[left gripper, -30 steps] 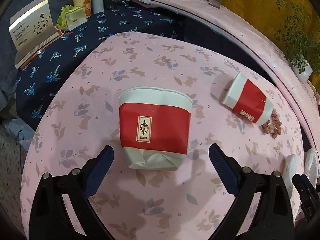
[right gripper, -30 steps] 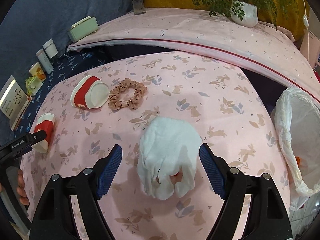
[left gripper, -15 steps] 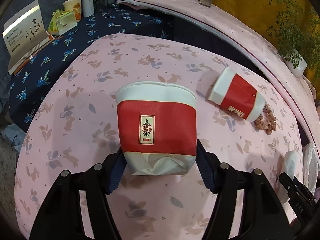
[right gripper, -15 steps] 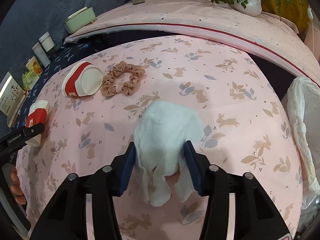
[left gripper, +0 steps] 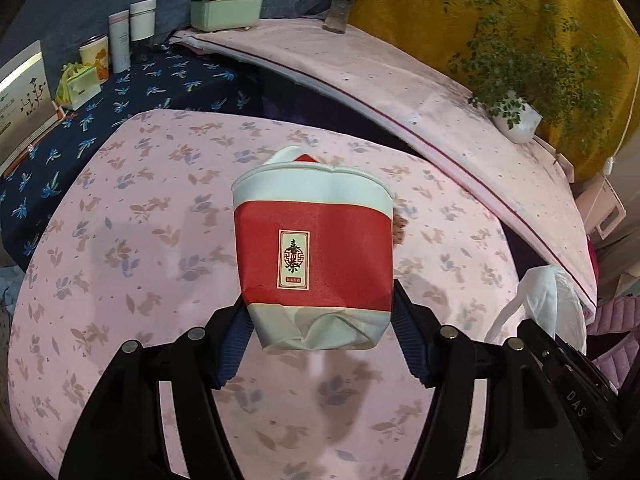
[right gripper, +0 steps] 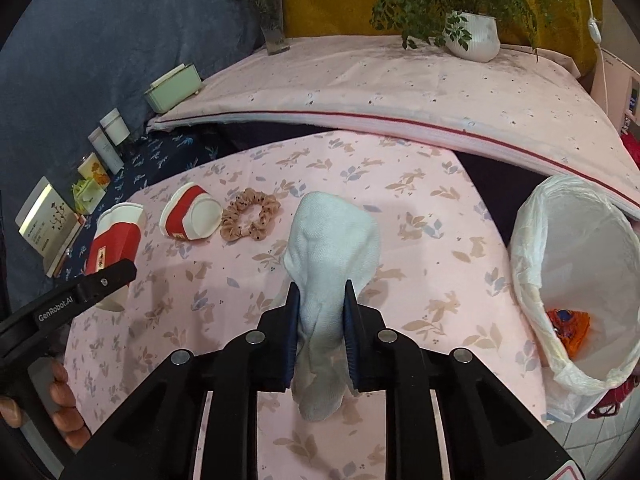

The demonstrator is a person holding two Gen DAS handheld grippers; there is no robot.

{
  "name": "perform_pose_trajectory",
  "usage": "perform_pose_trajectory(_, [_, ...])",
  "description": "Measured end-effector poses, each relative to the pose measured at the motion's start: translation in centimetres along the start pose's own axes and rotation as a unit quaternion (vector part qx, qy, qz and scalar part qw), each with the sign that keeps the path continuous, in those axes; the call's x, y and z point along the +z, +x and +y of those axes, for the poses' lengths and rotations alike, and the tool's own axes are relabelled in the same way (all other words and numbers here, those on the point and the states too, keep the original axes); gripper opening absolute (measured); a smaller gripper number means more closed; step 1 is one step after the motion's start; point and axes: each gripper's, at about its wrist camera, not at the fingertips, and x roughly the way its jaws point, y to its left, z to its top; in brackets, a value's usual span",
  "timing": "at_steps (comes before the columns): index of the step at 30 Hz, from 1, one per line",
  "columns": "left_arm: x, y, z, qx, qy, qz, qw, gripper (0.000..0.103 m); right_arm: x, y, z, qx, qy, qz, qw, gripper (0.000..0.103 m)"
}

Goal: Collect trash
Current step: 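Carry the cup and white cloth over the bin and release them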

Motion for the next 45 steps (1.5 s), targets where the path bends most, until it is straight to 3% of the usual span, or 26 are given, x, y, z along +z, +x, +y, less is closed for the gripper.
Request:
perform_pose_trajectory(18, [-2.0, -3.3, -17.6, -0.081, 0.117, -0.015, 0.9897, 0.062, 0.4, -9.7, -11.1, -0.045, 0.068, -0.076, 0.994, 0.019])
perform_pose_trajectory(31, [-4.5, -2.6, -29.7, -0.148, 0.208, 0.009, 0.9669, 0.062, -0.5, -13.5, -20.3, -0.101, 0.127, -0.1, 0.982, 0.019])
perform_pose_trajectory(36, [-4.6, -1.9, -32.9, -0.186, 0.213, 0.026, 0.959, 0.062, -0.4, -14.1, -22.7, -0.117, 0.142, -0.103, 0.978, 0.019])
perform_pose_trajectory(38, [-4.5, -1.7, -33.8, -0.19, 0.211, 0.026, 0.9585, 0.071, -0.2, -14.2, -23.2, -0.121, 0.145, -0.105, 0.976, 0.019])
perform_pose_trajectory(40, [-4.3, -1.6, -34.2, -0.183, 0.206, 0.018, 0.9612, 0.087, 0.0, -14.2, -23.7, -0.124, 0.146, -0.107, 0.976, 0.019])
perform_pose_trajectory(45, [-3.9, -1.3, -33.7, -0.169, 0.204, 0.012, 0.964, 0.088, 0.4, -13.8, -24.0, -0.125, 0.148, -0.107, 0.975, 0.019])
